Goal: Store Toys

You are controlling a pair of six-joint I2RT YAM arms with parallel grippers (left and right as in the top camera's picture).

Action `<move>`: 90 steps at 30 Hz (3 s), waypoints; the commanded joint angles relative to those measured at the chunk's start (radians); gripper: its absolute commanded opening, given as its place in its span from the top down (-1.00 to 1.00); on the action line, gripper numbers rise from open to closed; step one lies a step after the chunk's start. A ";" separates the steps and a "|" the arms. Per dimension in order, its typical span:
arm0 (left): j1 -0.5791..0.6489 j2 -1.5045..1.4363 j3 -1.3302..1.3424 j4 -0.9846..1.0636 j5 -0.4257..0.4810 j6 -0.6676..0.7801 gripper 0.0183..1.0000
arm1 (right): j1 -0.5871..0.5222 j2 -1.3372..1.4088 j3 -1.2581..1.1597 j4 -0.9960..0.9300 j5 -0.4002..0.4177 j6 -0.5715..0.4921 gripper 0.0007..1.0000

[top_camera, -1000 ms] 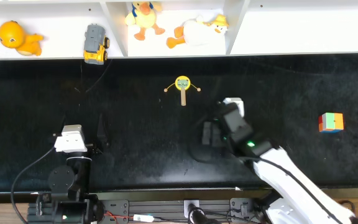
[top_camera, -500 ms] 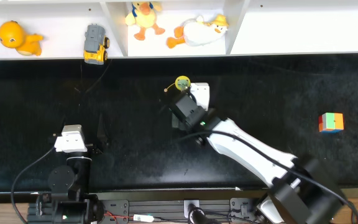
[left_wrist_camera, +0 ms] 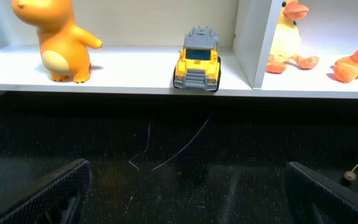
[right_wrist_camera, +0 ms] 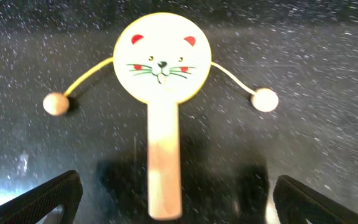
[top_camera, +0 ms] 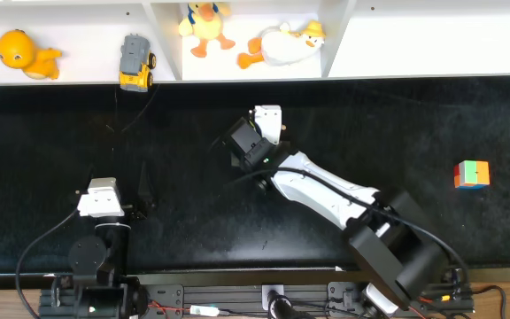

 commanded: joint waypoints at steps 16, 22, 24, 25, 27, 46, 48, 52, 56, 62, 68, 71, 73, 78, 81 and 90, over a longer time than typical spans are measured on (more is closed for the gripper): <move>-0.006 -0.013 -0.003 -0.001 0.006 0.000 -1.00 | 0.006 0.051 0.033 0.029 0.015 0.008 0.49; -0.006 -0.013 -0.003 -0.001 0.006 0.000 -1.00 | 0.006 0.032 0.031 0.023 0.016 0.011 0.78; -0.006 -0.013 -0.003 -0.001 0.006 0.000 -1.00 | 0.003 0.004 0.024 0.013 0.018 0.010 0.84; -0.006 -0.013 -0.003 -0.001 0.006 0.000 -1.00 | 0.001 -0.016 0.014 0.013 0.019 0.003 0.88; -0.006 -0.013 -0.003 -0.001 0.006 0.000 -1.00 | -0.006 -0.068 -0.020 0.010 0.021 -0.007 0.90; -0.006 -0.013 -0.003 -0.001 0.006 0.000 -1.00 | -0.557 -0.779 -0.416 -0.251 -0.124 -0.367 0.91; -0.006 -0.013 -0.003 -0.001 0.006 0.000 -1.00 | -0.628 -0.759 -0.378 -0.251 -0.156 -0.471 0.91; -0.006 -0.013 -0.003 -0.001 0.006 0.000 -1.00 | -0.708 -0.692 -0.273 -0.227 -0.201 -0.665 0.89; -0.006 -0.013 -0.003 -0.001 0.006 0.000 -1.00 | -0.718 -0.593 -0.148 -0.170 -0.233 -0.817 0.86; -0.006 -0.013 -0.003 -0.001 0.006 0.000 -1.00 | -0.716 -0.411 0.009 -0.068 -0.251 -0.852 0.87; -0.006 -0.013 -0.003 -0.001 0.006 0.000 -1.00 | -0.715 -0.254 0.103 0.053 -0.252 -0.850 0.84; -0.006 -0.013 -0.003 -0.001 0.006 0.000 -1.00 | -0.715 -0.190 0.135 0.082 -0.252 -0.850 0.82; -0.006 -0.013 -0.003 -0.001 0.006 0.000 -1.00 | -0.715 -0.152 0.151 0.105 -0.252 -0.850 0.83; -0.006 -0.013 -0.003 -0.001 0.006 0.000 -1.00 | -0.715 -0.099 0.152 0.235 -0.262 -0.823 0.79; -0.006 -0.013 -0.003 -0.001 0.006 0.000 -1.00 | -0.715 -0.090 0.152 0.263 -0.289 -0.823 0.68; -0.006 -0.013 -0.003 -0.001 0.006 0.000 -1.00 | -0.705 -0.134 0.149 0.148 -0.288 -0.798 0.19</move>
